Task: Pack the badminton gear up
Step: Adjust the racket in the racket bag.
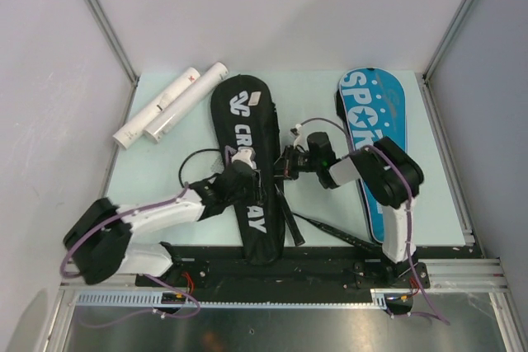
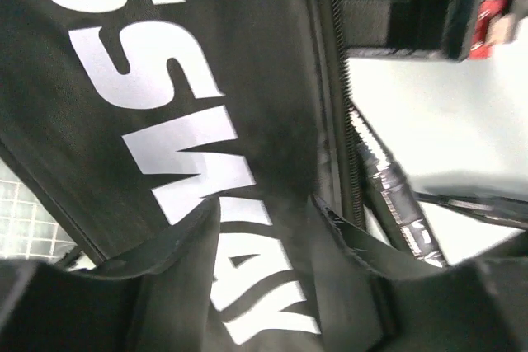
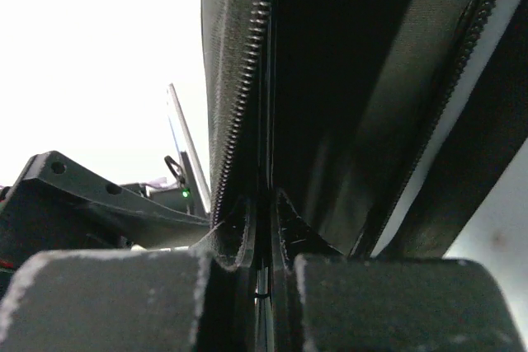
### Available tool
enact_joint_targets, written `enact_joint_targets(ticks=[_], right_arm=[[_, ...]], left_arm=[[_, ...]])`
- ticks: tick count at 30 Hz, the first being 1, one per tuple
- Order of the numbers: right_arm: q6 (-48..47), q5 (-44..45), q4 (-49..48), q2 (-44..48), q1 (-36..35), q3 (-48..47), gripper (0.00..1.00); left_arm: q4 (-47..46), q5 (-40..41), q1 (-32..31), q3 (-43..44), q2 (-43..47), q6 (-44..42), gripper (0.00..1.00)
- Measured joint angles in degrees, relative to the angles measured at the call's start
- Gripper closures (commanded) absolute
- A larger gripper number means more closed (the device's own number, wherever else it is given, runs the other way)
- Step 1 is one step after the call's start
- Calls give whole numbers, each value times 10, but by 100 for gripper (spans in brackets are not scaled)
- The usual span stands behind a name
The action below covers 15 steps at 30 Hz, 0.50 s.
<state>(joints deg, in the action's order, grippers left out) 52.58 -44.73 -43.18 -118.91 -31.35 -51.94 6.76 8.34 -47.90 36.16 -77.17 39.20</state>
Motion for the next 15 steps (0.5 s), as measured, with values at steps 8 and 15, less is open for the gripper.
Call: enact_joint_targets(ticks=[8, 15], right_arm=[[18, 142, 61, 199, -5, 87, 100], [32, 231, 104, 271, -2, 101, 100]], left_arm=[[-20, -63, -6, -5, 128, -2, 34], [-19, -54, -54, -4, 96, -7, 46]])
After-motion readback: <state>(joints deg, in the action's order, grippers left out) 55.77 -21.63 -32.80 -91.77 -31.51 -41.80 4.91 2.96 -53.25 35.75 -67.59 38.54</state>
